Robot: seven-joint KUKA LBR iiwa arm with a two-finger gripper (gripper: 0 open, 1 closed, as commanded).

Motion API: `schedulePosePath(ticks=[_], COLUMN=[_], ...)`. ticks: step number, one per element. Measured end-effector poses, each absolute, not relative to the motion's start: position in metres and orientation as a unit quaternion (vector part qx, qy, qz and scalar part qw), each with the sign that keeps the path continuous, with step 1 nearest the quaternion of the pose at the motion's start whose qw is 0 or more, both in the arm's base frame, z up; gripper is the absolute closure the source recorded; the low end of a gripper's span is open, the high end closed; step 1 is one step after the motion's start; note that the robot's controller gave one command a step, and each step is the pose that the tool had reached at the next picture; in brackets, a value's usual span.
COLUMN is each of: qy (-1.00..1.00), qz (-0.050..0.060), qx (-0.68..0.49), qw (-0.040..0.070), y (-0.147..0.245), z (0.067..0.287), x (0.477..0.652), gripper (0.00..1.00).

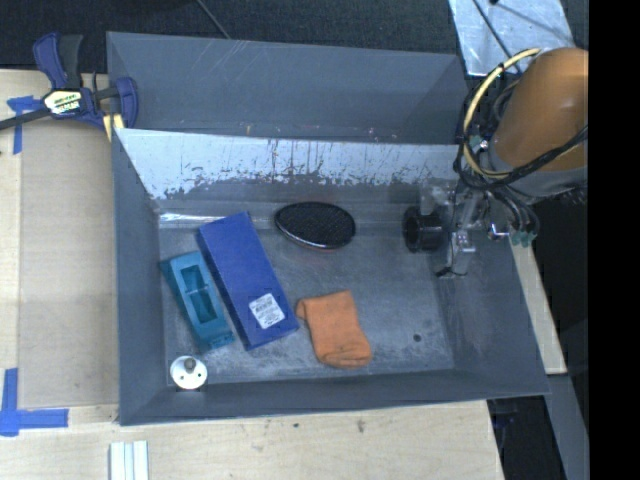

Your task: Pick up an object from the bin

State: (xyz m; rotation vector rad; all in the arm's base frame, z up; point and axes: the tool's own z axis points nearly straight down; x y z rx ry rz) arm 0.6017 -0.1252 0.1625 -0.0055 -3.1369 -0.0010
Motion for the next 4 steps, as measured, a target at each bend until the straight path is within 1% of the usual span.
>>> schedulePosePath(ticks=[1,2,3,4], qy=[-1.000,-1.000,-1.000,-1.000], qz=[0.000,0.001,0.001,0.000], qx=[-0.001,0.010,0.010,0.018], qw=[-0.002,-0.002,-0.002,-0.002], y=[-0.125,-0.136,-0.136,-0.134], z=[0.168,0.115,0.114,0.132], x=[0.604,0.620,0.620,0.624], gripper=[0.00,1.00,1.00,1.00])
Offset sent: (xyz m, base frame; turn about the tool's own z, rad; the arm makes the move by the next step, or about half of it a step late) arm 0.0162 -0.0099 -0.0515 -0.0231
